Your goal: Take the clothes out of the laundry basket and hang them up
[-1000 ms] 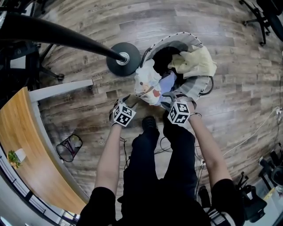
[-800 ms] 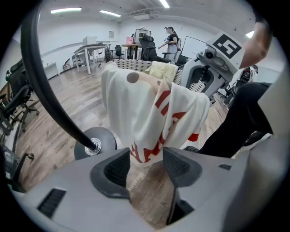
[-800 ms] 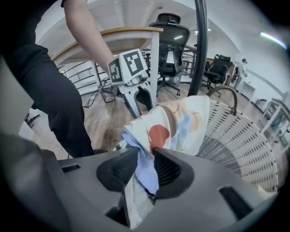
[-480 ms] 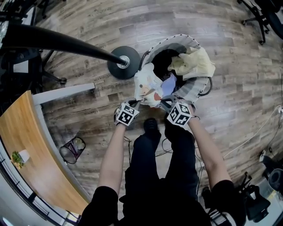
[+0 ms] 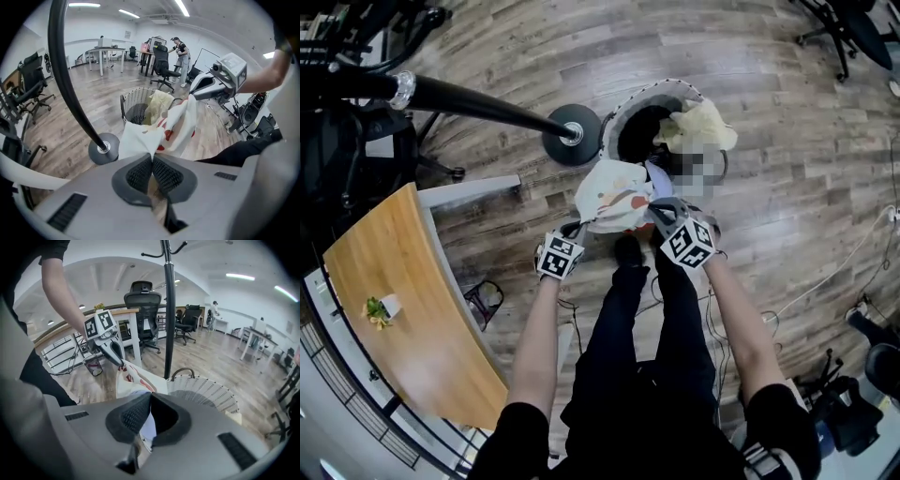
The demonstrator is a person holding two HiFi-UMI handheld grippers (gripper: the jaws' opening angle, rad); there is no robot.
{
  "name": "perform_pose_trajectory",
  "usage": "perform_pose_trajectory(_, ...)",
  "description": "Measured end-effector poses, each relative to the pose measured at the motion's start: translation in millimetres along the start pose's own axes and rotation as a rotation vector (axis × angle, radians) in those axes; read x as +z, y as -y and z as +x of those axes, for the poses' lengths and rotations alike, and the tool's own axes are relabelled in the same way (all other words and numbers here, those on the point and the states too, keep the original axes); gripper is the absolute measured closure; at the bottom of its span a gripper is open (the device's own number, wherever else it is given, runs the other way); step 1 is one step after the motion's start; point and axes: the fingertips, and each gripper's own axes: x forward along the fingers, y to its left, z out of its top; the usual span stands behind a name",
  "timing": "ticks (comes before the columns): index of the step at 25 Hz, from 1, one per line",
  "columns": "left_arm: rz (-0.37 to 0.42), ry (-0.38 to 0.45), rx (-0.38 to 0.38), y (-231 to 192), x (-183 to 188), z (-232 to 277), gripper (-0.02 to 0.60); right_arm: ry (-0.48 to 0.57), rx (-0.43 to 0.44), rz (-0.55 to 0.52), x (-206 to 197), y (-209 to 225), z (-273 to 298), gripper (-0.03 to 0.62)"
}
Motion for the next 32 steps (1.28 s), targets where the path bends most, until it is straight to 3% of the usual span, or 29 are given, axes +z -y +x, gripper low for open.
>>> perform_pose_trajectory(9, -0.024, 0.069, 0.048, 40, 38, -115, 0.558, 0.063, -0.076, 0.028, 75, -3, -87, 0.583)
perform_pose_trajectory(14, -0.102, 0.199, 0.070, 46, 74, -188, 0.558, 0.119, -0.114, 0.126, 112, 5, -138, 0.585)
perform_pose_trajectory(21, -0.074, 0.344, 0.185, 42, 121, -278, 0.558, 0.221, -0.153, 0.101, 181, 10, -196, 0.585)
perform_pose_trajectory(26, -0.043, 0.457, 0.305, 31, 158, -339, 0.558, 0.333, -0.159, 0.021, 246, 22, -229, 0.585)
perform_pose_trajectory(32, -0.071, 0.592, 0.466, 31, 187, -413, 0.558, 0.438, -0.118, -0.086, 305, 24, -261, 0.585)
